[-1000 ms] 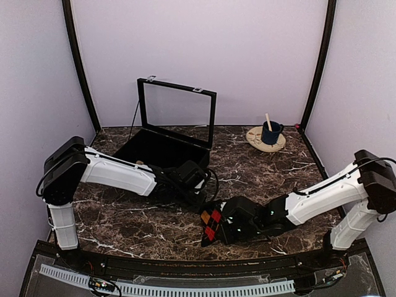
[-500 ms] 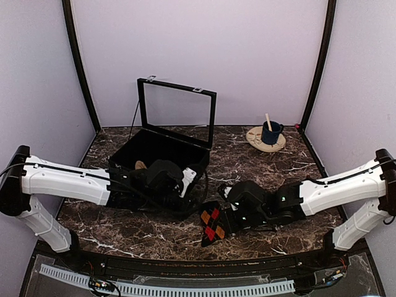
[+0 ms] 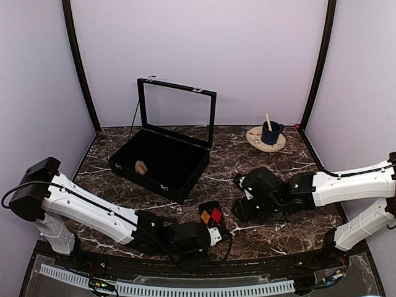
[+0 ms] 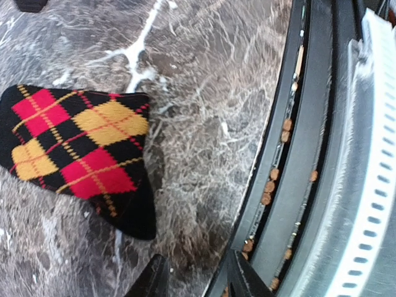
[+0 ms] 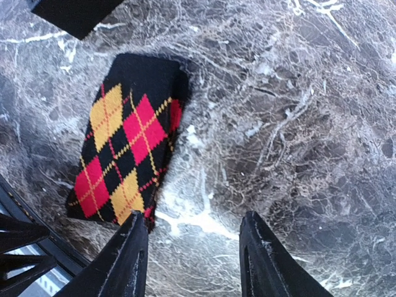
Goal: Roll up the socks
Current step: Pick up the sock from the center of the board.
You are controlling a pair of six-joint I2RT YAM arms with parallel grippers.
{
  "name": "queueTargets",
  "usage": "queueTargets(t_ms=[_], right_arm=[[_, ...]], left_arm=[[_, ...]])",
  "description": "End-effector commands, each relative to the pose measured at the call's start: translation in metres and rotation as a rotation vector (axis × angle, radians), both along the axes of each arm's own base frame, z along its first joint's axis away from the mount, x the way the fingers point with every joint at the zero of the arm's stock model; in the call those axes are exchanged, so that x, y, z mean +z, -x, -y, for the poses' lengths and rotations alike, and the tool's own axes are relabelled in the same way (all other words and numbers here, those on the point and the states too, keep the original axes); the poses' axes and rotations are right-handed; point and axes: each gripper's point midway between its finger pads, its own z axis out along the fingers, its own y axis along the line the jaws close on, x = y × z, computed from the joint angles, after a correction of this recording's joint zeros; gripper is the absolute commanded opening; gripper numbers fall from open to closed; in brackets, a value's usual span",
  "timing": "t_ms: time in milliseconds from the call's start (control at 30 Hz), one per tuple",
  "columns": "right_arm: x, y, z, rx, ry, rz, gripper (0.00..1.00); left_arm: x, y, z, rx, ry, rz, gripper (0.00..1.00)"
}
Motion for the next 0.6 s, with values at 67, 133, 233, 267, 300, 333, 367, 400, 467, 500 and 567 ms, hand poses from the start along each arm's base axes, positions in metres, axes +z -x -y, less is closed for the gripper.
queueTargets(t_ms=[67,133,233,267,300,333,367,400,467,500,567], right_arm=[[0.003,0.002,0.010,0.013,0.007,0.002,0.47],[0.003,0.002,0.012,0.015,0.006,0.002,0.47],[0.003,0.001,0.014,0.015,0.005,0.001,0.48],[0.003,0.001,0.015,0.014,0.001,0.002,0.48],[0.002,0.001,0.016,0.015,0.001,0.000,0.48],[0.002,0.001,0.017,0.015,0.000,0.001,0.48],[0.002,0.001,0.018,0.015,-0.001,0.001,0.48],[0.002,0.000,0.019,0.015,0.000,0.001,0.48],[0.001,0.000,0.020,0.016,0.002,-0.003,0.48],[0.001,0.000,0.021,0.015,0.000,-0.004,0.48],[0.001,-0.001,0.021,0.017,-0.001,-0.003,0.48]], left_arm=[[0.000,-0.014,0.006,-0.067,-0.085,0.208,0.35],[0.001,-0.019,0.007,-0.078,-0.107,0.283,0.35],[0.005,-0.029,0.008,-0.090,-0.131,0.394,0.35],[0.006,-0.030,0.008,-0.100,-0.138,0.421,0.35],[0.007,-0.032,0.009,-0.110,-0.143,0.443,0.35],[0.007,-0.032,0.010,-0.124,-0.146,0.458,0.35],[0.007,-0.032,0.013,-0.138,-0.146,0.466,0.35],[0.006,-0.032,0.014,-0.152,-0.151,0.474,0.35],[0.004,-0.030,0.018,-0.182,-0.151,0.478,0.35],[0.002,-0.029,0.020,-0.202,-0.153,0.479,0.35],[0.000,-0.026,0.022,-0.231,-0.153,0.473,0.35]])
